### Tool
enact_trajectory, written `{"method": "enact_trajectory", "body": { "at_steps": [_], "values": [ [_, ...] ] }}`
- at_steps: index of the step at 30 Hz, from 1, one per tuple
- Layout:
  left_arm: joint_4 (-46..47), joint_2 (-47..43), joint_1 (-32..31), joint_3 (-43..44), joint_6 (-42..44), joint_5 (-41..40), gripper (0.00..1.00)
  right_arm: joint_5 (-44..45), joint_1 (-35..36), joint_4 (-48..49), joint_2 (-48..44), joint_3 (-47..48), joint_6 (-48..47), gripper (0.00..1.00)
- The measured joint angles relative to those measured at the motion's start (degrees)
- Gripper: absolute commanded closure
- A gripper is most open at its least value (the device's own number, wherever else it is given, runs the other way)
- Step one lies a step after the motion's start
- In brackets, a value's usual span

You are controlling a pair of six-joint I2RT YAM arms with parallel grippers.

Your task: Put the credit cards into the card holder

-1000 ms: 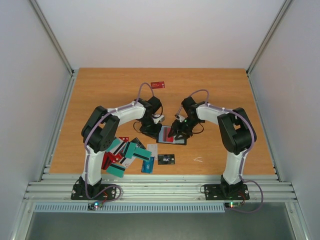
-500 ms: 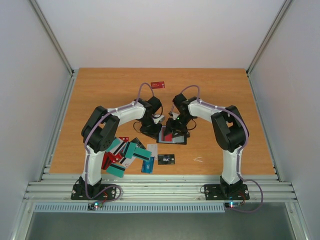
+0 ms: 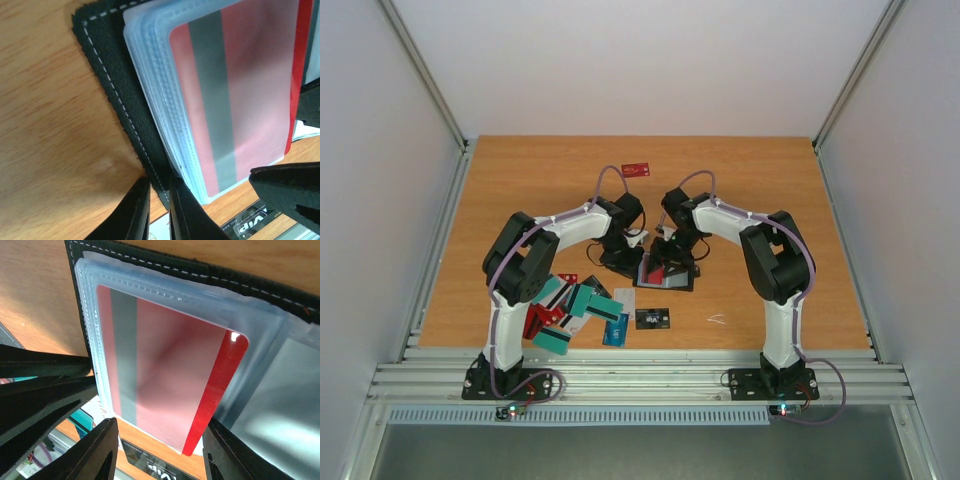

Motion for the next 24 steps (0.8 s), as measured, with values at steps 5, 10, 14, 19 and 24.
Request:
{"method": "enact_trajectory", "body": {
  "at_steps": [5,10,14,19,24],
  "values": [
    [-0.02,-0.33,-0.02,-0.04,-0.02,-0.17,0.77,0.26,0.33,-2.21,-0.09,0.28,-0.33,0.52],
    [-0.02,-1.66,0.42,-0.57,-0.24,-0.46,0.70,0.96,0.48,-5.20,-0.37,2.21,-1.18,0.51],
    [-0.13,-4.52,1.07,-1.40,-0.50,-0.48,0.63,1.60,0.48,-6.51,-1.22,3.61,-1.90,0.51],
    [-0.37,-9.14,1.70,-1.49,-2.21,-0.31,0.58,2.23,0.48,-8.22,-5.84,3.74,-2.14,0.50],
    [-0.17,-12.74,1.95,-0.61,-5.66,-0.26,0.56,3.04,0.48,-9.46,-13.31,4.04,-2.23,0.50]
  ]
}}
